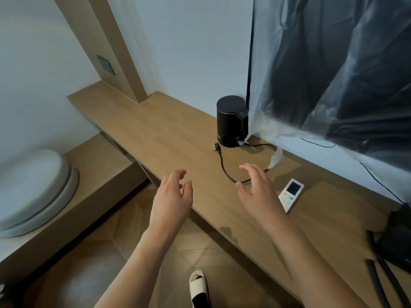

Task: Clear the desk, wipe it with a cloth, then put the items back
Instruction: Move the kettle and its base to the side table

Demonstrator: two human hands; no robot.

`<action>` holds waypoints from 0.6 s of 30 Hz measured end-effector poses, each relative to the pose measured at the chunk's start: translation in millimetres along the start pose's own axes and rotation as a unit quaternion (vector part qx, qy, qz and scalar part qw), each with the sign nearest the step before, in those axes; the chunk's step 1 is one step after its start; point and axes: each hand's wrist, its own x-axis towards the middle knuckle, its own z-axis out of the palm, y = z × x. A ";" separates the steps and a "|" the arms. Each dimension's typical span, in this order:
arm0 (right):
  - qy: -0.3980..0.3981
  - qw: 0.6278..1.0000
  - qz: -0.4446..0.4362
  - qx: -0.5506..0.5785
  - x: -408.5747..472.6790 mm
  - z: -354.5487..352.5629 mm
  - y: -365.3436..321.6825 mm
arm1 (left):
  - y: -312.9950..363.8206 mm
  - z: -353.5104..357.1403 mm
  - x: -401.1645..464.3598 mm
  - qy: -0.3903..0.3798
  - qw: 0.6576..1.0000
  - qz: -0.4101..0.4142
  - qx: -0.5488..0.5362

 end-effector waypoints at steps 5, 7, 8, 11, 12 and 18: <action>-0.007 0.999 0.053 -0.005 52.8 27.6 -28.2 | -31.7 -10.2 79.8 -0.055 0.998 0.013 0.015; 0.007 0.998 0.067 -0.014 75.3 33.8 -38.0 | -40.6 -9.0 111.6 -0.072 0.997 0.015 0.012; 0.019 0.997 0.076 -0.018 86.0 34.8 -40.3 | -42.2 -5.4 126.0 -0.085 0.996 0.017 0.012; 0.046 0.992 0.110 -0.035 111.6 35.3 -41.2 | -39.3 11.2 157.5 -0.139 0.990 0.021 0.012; 0.050 0.990 0.122 -0.041 119.9 35.4 -38.7 | -37.3 17.5 164.5 -0.157 0.987 0.018 0.009; 0.066 0.975 0.209 -0.030 180.2 35.6 -11.5 | -43.1 44.0 201.3 -0.232 0.973 -0.004 0.006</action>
